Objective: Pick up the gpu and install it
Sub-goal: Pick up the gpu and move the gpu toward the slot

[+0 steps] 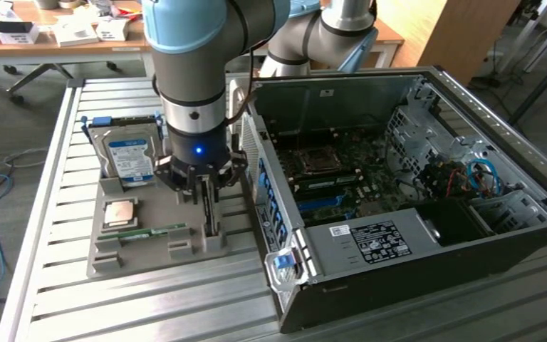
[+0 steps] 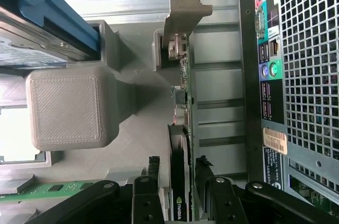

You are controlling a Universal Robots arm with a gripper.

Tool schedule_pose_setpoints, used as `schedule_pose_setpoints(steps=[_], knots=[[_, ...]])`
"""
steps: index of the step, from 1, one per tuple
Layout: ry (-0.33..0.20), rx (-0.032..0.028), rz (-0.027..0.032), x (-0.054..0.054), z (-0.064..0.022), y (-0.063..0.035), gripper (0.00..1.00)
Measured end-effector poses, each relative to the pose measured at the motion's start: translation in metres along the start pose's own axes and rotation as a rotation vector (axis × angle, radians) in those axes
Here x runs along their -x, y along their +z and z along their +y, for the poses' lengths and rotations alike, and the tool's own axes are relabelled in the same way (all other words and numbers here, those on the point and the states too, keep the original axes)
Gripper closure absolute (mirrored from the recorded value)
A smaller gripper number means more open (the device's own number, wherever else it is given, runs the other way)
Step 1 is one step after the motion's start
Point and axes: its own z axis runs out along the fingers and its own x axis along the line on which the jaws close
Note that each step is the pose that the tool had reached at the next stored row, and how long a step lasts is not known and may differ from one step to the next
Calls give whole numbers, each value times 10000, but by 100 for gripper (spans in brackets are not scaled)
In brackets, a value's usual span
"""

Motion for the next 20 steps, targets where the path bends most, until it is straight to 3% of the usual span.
schedule_pose_setpoints(steps=[20], knots=[[-2,1,0,13,-6,0,60]])
